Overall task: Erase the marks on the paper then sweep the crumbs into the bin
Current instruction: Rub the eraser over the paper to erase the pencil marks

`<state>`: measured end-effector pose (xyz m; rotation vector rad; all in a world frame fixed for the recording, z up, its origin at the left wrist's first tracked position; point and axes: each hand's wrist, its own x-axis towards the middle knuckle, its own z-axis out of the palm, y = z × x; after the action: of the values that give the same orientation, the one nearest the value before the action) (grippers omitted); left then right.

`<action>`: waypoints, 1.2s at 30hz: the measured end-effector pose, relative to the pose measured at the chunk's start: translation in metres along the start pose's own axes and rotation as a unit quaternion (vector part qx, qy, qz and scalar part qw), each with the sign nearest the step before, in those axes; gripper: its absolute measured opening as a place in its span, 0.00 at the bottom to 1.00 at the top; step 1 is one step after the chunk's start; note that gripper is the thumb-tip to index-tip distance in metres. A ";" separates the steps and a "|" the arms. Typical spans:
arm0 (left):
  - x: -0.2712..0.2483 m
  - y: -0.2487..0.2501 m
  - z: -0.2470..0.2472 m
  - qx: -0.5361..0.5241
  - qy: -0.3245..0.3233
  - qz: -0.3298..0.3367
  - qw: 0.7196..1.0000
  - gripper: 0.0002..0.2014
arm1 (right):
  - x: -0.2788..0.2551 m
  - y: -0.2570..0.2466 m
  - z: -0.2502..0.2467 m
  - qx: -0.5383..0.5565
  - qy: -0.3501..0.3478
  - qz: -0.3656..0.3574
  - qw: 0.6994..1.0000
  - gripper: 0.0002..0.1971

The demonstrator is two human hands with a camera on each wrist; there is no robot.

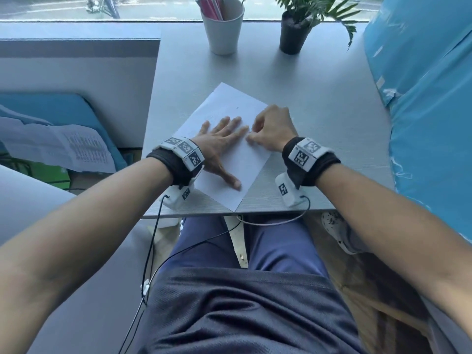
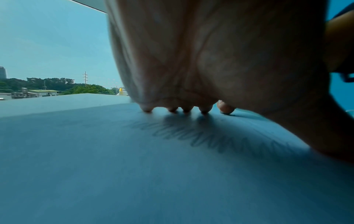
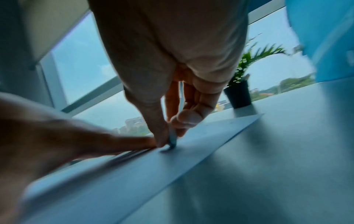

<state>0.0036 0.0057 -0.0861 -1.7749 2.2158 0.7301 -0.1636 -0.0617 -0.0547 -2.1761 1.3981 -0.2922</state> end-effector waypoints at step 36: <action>0.000 0.007 0.000 0.008 -0.013 -0.007 1.000 0.80 | -0.039 -0.019 0.021 -0.005 -0.124 -0.088 0.988 0.06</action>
<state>-0.0030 0.0063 -0.0842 -1.7633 2.1839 0.7270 -0.1568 -0.0138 -0.0584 -2.2592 1.0754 -0.0736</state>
